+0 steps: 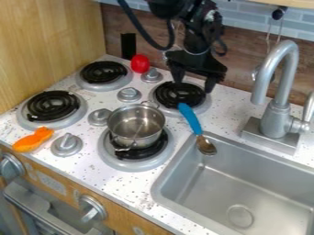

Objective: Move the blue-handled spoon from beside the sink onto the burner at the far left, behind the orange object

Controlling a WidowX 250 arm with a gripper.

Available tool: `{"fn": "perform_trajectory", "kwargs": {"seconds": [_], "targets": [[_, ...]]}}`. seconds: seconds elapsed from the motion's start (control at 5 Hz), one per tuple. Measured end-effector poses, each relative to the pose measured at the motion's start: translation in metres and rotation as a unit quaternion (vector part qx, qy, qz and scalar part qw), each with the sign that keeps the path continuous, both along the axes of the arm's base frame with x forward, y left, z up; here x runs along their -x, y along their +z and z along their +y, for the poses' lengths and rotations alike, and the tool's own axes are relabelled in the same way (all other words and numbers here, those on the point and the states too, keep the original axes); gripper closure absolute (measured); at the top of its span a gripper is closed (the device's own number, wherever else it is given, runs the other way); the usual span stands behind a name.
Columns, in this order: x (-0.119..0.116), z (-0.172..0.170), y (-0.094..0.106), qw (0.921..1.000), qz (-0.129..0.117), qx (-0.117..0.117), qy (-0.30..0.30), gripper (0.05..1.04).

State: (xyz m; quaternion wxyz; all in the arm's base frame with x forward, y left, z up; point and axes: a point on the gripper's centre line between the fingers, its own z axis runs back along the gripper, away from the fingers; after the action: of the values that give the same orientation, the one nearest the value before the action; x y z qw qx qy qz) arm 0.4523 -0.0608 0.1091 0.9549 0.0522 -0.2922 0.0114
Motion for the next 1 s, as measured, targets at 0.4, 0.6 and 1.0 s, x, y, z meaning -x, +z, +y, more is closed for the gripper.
{"fn": "perform_trajectory", "kwargs": {"seconds": [0.4, 0.6, 1.0], "targets": [[-0.009, -0.024, -0.014, 0.9977, 0.021, 0.007, 0.064, 0.081], [-0.004, -0.029, -0.020, 0.9956, 0.036, 0.000, 0.086, 0.081], [0.014, -0.009, -0.040, 0.9868, 0.056, -0.023, 0.150, 0.081]]}}
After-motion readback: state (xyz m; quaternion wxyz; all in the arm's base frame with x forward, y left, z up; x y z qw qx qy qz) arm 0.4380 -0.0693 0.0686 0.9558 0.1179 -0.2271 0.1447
